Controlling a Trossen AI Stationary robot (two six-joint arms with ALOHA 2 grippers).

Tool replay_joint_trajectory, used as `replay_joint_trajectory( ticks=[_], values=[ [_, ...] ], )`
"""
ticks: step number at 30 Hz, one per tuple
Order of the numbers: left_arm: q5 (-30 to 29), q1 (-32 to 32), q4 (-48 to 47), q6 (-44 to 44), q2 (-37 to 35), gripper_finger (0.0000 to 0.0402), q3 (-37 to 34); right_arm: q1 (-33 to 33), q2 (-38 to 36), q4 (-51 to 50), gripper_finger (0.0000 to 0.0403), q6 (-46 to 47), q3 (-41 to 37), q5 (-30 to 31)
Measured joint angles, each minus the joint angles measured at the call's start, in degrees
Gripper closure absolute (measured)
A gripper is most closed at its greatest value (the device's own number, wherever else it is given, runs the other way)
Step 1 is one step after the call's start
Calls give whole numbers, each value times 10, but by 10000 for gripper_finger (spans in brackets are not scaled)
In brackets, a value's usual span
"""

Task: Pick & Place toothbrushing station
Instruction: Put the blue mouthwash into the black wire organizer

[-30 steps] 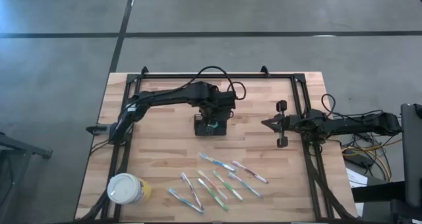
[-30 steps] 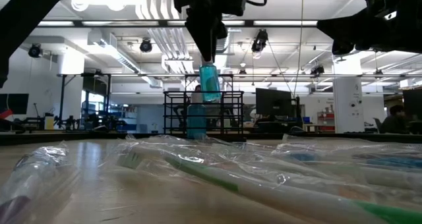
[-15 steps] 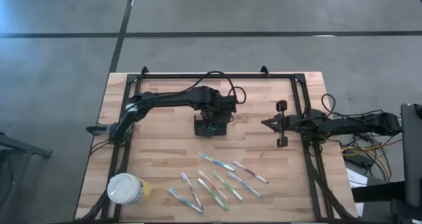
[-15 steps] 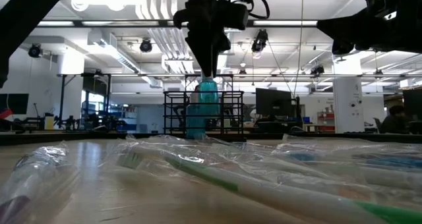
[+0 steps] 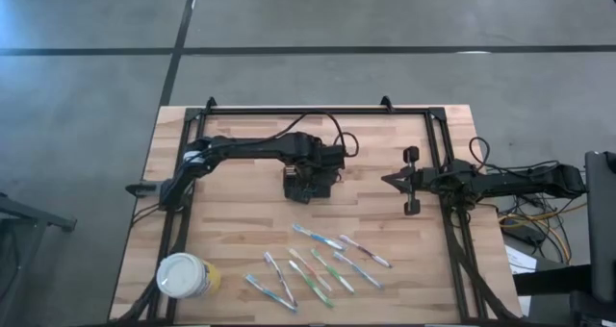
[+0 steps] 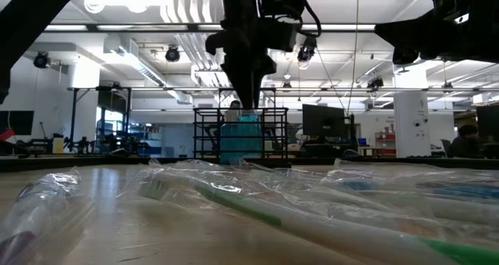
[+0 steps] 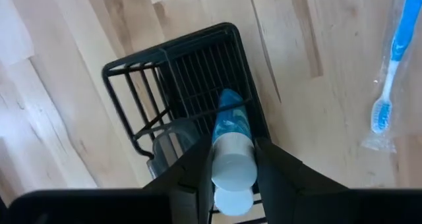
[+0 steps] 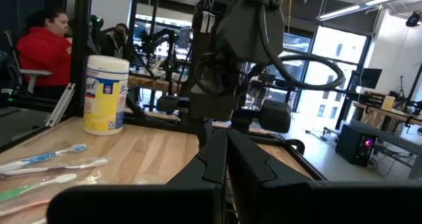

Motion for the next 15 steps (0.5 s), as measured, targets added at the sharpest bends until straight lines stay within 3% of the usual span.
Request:
replay_joint_trajectory(
  ticks=[15],
  values=[
    [1,0,40,7,-1,308,-42,0,0,0,394,0,0,0]
  ],
)
